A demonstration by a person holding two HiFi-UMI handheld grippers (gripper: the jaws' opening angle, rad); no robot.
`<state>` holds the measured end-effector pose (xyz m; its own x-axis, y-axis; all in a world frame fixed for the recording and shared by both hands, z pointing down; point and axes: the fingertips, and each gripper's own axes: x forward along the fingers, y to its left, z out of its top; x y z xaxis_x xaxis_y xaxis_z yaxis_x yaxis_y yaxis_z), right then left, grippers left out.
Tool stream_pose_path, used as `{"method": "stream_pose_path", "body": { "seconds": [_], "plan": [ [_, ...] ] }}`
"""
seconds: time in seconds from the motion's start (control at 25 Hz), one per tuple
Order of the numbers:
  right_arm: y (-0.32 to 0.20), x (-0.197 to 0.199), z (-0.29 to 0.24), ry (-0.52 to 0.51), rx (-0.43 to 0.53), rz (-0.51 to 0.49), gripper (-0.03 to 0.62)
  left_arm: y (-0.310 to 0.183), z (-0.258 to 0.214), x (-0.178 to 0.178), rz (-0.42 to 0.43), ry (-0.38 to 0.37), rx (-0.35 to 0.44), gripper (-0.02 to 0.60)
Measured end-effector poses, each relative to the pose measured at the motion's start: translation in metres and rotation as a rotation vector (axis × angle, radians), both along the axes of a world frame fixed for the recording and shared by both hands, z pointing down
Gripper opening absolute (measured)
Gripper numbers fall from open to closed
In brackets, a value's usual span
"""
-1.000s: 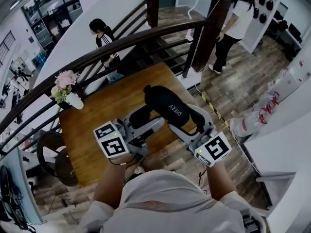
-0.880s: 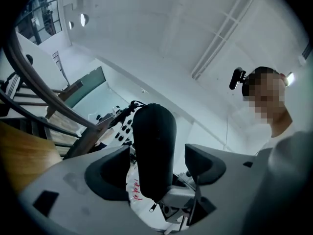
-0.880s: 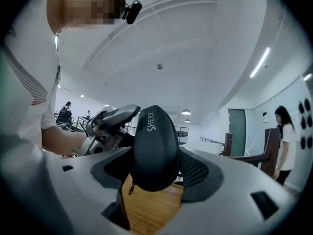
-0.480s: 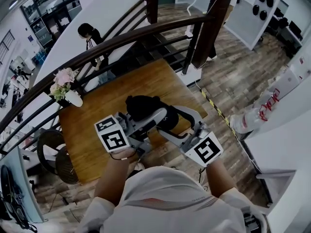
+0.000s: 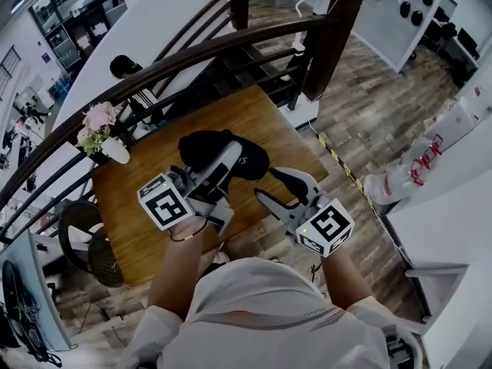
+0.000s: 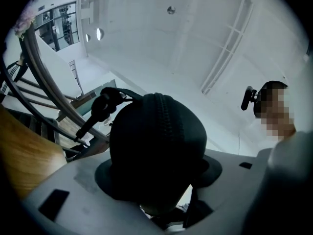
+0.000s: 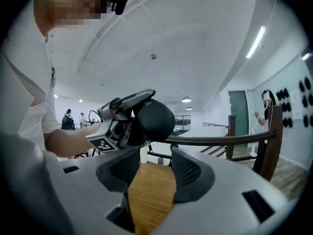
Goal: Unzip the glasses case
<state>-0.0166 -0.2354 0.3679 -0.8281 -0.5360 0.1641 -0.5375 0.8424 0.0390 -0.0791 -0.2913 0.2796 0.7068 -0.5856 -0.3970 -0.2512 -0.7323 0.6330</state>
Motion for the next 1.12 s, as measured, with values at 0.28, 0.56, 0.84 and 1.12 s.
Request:
{"method": "stream_pose_path", "body": {
  "seconds": [0.28, 0.56, 0.84, 1.12],
  "plan": [
    [0.002, -0.014, 0.009, -0.028, -0.029, 0.018, 0.094, 0.002, 0.003, 0.006, -0.007, -0.016, 0.005, 0.261],
    [-0.002, -0.012, 0.018, 0.007, -0.025, 0.059, 0.049, 0.005, 0.013, 0.002, -0.03, -0.065, -0.007, 0.258],
    [-0.011, 0.003, 0.021, 0.08, 0.022, 0.118, 0.049, 0.009, 0.024, 0.001, -0.02, -0.089, -0.03, 0.253],
    [-0.014, 0.014, 0.015, 0.329, 0.255, 0.116, 0.051, 0.032, 0.038, 0.023, 0.128, -0.261, 0.036, 0.253]
  ]
}}
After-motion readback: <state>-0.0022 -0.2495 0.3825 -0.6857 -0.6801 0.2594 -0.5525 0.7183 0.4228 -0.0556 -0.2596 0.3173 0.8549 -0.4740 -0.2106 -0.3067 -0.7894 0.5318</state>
